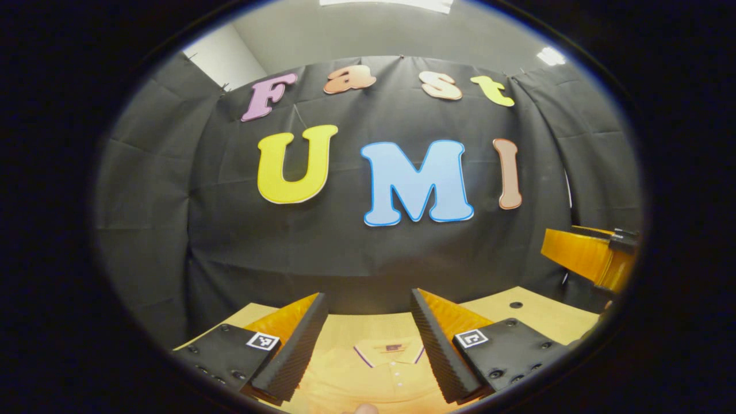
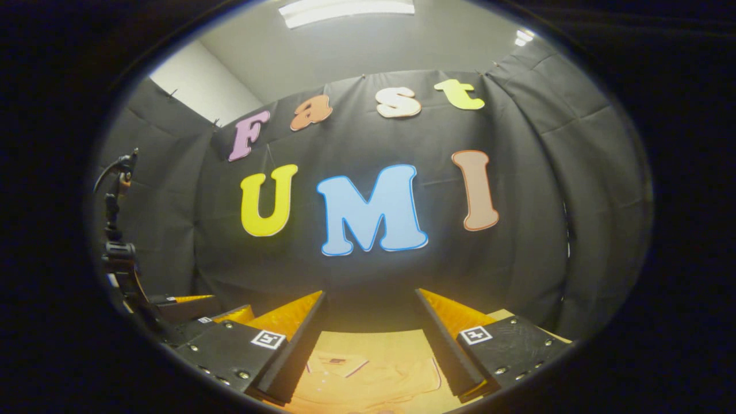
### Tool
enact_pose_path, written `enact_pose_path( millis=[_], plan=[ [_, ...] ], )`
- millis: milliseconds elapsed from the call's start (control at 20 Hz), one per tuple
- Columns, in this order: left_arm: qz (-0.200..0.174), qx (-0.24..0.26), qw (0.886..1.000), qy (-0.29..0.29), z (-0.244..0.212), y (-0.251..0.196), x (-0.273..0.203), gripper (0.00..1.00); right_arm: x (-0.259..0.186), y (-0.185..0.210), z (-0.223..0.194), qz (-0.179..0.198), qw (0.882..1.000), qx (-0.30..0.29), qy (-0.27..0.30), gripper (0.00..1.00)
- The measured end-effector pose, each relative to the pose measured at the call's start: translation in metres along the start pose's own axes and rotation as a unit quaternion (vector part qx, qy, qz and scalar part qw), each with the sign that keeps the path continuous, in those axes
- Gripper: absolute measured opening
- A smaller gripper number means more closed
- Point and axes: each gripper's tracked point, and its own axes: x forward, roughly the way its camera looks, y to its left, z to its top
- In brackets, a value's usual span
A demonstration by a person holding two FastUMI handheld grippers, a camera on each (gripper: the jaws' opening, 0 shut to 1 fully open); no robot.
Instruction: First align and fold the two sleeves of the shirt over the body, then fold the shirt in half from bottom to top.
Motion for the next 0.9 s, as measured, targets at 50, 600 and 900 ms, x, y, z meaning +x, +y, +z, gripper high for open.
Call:
enact_pose_path(
  millis=[50,600,900],
  plan=[
    [-0.005,-0.002,1.0,0.004,-0.002,-0.003,0.001,0.94,0.001,0.001,-0.003,0.002,1.0,0.001,0.005,0.94],
    [-0.004,-0.003,1.0,0.002,-0.001,-0.001,0.001,0.95,0.006,-0.008,-0.01,-0.02,0.999,-0.025,0.013,0.94],
    [0.002,0.0,1.0,-0.007,0.005,0.005,-0.002,0.94,0.042,-0.073,-0.066,-0.1,0.99,-0.037,0.091,0.94]
  ],
)
